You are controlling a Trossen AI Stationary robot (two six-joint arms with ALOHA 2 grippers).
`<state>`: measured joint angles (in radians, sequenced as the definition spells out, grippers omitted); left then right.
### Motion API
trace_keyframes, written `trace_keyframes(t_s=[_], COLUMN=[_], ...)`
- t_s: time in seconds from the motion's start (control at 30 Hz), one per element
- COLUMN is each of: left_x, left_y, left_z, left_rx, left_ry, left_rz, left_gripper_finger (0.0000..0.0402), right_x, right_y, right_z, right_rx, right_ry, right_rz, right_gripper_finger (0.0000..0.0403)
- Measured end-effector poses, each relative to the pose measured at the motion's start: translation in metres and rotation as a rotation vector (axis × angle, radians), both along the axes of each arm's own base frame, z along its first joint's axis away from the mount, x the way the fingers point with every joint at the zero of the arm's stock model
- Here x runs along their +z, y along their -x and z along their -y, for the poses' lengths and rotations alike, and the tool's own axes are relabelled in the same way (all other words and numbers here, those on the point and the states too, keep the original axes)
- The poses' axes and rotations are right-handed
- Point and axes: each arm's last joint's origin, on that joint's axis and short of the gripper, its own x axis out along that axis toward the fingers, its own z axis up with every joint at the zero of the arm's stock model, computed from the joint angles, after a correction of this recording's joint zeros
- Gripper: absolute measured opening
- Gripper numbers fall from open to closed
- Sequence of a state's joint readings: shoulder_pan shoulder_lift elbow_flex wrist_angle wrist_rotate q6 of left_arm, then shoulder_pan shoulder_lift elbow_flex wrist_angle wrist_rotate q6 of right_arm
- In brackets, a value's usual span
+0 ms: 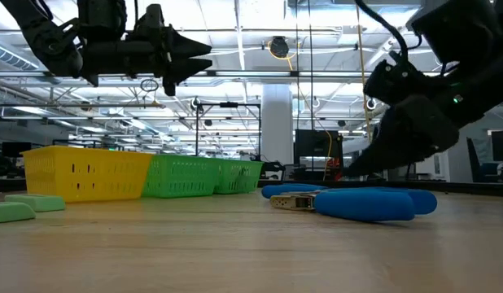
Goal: Pick & Place School Supplies
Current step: Put the top blue hole puncher into the bottom green bin
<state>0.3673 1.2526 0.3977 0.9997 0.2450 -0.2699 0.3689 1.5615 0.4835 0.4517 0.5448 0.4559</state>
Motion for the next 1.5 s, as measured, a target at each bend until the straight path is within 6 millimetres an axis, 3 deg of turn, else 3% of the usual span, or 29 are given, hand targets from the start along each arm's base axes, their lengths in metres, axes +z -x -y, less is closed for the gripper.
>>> trace_keyframes(t_s=[0.33, 0.9, 1.23, 1.5], left_x=[0.000, 0.000, 0.000, 0.000], left_y=[0.000, 0.000, 0.000, 0.000], left_z=[0.001, 0.001, 0.001, 0.001], left_rx=[0.014, 0.015, 0.015, 0.014], left_ry=[0.000, -0.001, -0.001, 0.002], left_rz=[0.000, 0.000, 0.000, 0.000], left_gripper_finger=[0.0157, 0.0204, 0.0224, 0.0216], right_x=[-0.007, -0.013, -0.011, -0.012], right_y=[0.001, 0.006, 0.003, 0.003], right_z=[-0.003, 0.006, 0.000, -0.001], right_rx=[0.042, -0.085, 0.046, 0.029], right_ry=[-0.024, 0.111, 0.012, -0.089], right_rz=[-0.046, -0.100, -0.094, -0.088], right_gripper_finger=[0.0210, 0.0210, 0.0210, 0.0210])
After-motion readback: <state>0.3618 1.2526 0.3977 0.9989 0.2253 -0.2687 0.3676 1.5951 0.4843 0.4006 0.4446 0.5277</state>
